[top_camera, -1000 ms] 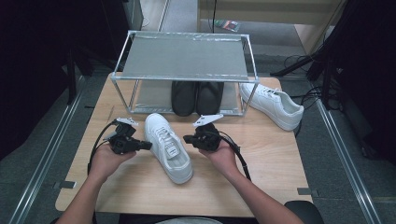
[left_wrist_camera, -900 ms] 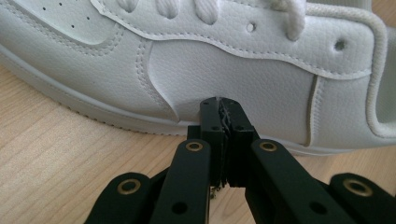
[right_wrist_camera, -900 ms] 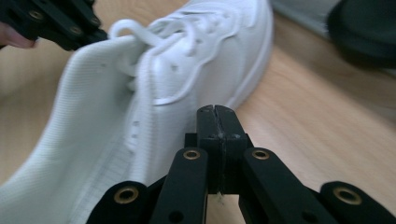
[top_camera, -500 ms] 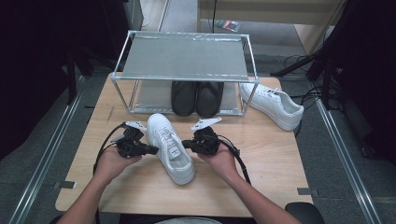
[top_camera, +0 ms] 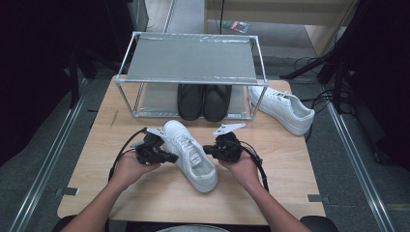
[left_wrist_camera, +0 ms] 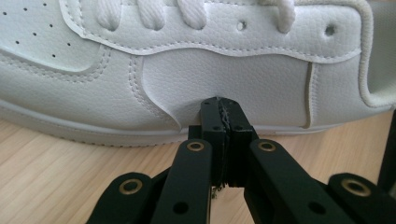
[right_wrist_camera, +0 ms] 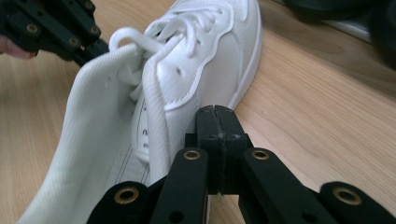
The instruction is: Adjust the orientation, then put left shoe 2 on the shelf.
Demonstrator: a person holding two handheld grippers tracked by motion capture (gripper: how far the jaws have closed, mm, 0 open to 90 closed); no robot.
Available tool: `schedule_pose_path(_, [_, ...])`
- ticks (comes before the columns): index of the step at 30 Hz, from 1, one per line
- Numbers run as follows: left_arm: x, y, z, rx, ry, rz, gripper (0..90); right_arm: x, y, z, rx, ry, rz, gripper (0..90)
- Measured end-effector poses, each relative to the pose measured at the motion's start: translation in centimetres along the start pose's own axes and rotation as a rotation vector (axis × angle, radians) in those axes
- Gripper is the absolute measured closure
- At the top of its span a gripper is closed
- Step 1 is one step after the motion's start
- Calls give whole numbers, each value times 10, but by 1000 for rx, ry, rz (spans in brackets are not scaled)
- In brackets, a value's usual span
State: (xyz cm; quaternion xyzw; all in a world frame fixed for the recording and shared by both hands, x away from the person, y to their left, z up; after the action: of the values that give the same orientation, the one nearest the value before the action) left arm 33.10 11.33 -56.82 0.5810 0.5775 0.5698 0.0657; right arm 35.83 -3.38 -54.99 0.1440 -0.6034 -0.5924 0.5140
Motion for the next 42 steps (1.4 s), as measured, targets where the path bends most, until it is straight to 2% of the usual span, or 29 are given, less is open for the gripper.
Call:
schedule_pose_path(5, [-14,5,-14,-16,-17,-5,900,12,-1,-9,-3,-23,-4,900])
schedule_pose_path(6, [-16,5,-16,-13,-17,-8,900,15,-2,-11,-5,-26,-3,900])
schedule_pose_path(9, [-17,6,-18,5,-50,-1,885,21,-3,-18,-17,-45,-9,900])
schedule_pose_path(10, [-16,6,-18,-5,-53,2,878,22,-2,-19,-20,-49,-18,900])
schedule_pose_path(12, [-14,6,-19,-27,-49,3,854,25,0,-18,-17,-56,-35,900])
schedule_pose_path(14, [-11,8,-19,-25,-49,-5,839,28,4,-14,-4,-53,-51,900])
schedule_pose_path(16, [-5,12,-19,-48,-48,-18,828,31,7,-11,6,-56,-63,900])
schedule_pose_path(20, [7,19,-14,-49,-42,-54,803,41,13,-8,-10,-54,-92,864])
schedule_pose_path(22, [13,20,-8,-40,-28,-69,782,47,18,-4,-19,-50,-117,863])
schedule_pose_path(24, [20,21,-2,-32,-9,-82,750,50,21,1,-10,-43,-133,818])
schedule_pose_path(25, [23,22,1,-34,7,-87,742,50,21,3,-6,-44,-132,787])
schedule_pose_path(30, [33,26,9,-23,29,-116,729,42,14,5,-2,-42,-102,711])
schedule_pose_path(34, [34,24,12,-24,51,-107,697,33,7,5,2,-51,-75,700])
schedule_pose_path(36, [35,25,13,-24,63,-118,681,29,4,3,10,-58,-67,690])
schedule_pose_path(42, [39,23,14,-14,68,-125,643,18,1,1,20,-50,-59,663])
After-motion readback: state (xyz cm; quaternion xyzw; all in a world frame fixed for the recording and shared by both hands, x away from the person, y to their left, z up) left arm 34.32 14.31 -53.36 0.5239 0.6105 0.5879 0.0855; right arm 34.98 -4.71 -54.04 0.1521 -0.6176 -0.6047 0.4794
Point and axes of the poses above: each handheld gripper's, and its own axes: x roughly backward along the jaws, y roughly out of its top, z roughly to its left, the point moved 9 cm from there along -x, roughly forward along the jaws, and after that the axes turned 15 degrees about -z, right-handed, at the moved point
